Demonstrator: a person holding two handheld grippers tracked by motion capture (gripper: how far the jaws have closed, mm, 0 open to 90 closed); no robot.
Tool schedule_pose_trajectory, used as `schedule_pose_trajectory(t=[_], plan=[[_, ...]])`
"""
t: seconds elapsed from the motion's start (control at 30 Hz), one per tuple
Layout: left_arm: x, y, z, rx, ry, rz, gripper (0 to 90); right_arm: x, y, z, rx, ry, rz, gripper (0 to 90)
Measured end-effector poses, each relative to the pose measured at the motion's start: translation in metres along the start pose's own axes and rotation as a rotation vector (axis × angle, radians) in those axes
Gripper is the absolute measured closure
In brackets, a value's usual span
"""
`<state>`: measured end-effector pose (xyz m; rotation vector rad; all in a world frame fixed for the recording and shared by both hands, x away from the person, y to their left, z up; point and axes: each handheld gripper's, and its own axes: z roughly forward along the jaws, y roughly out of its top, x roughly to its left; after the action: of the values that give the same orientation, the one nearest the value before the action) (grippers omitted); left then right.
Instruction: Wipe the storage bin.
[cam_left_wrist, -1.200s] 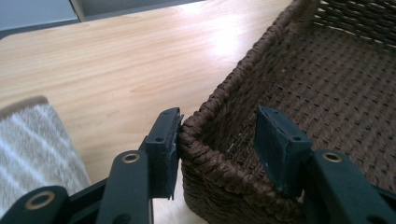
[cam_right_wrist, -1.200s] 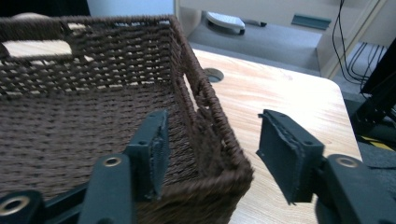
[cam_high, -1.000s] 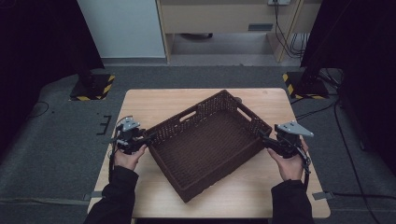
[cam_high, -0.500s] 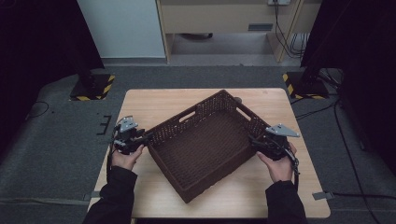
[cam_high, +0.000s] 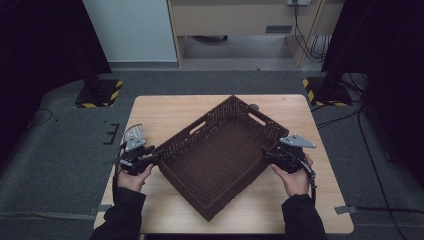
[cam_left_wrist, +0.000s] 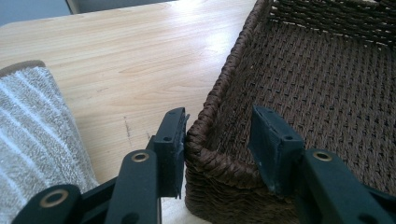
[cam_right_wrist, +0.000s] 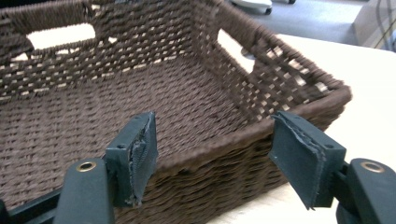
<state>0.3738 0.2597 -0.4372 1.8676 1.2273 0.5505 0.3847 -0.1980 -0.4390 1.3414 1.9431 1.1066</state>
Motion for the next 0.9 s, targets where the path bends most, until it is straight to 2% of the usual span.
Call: schedule_pose_trajectory(t=[0.07, 0.17, 0.33, 0.47, 0.5, 0.67, 0.77, 0.9], plan=[[0.002, 0.002, 0.0, -0.002, -0.009, 0.006, 55.1, 0.001, -0.001, 0.002, -0.007, -0.006, 0.001, 31.8], [0.005, 0.003, 0.003, -0.004, 0.005, 0.025, 56.8, 0.0, -0.001, 0.003, -0.008, -0.009, 0.001, 32.8], [0.01, 0.003, 0.009, 0.01, -0.034, 0.017, 62.6, 0.0, 0.001, 0.01, -0.018, -0.027, -0.01, 33.7], [0.006, 0.002, 0.008, 0.013, -0.043, 0.045, 73.1, -0.001, 0.003, 0.013, -0.017, -0.035, -0.011, 35.0], [0.005, 0.002, 0.008, 0.016, -0.038, 0.05, 73.4, -0.001, 0.004, 0.013, -0.016, -0.039, -0.013, 35.3], [0.004, -0.002, 0.003, 0.009, -0.064, 0.016, 74.9, 0.0, 0.005, 0.005, -0.025, -0.019, -0.002, 35.1], [-0.002, -0.004, 0.0, 0.013, -0.051, 0.035, 75.0, 0.002, 0.006, -0.001, -0.029, 0.001, 0.005, 34.7], [-0.012, -0.01, -0.005, 0.007, -0.054, 0.037, 74.7, 0.008, 0.004, -0.001, -0.018, 0.016, -0.003, 34.3]])
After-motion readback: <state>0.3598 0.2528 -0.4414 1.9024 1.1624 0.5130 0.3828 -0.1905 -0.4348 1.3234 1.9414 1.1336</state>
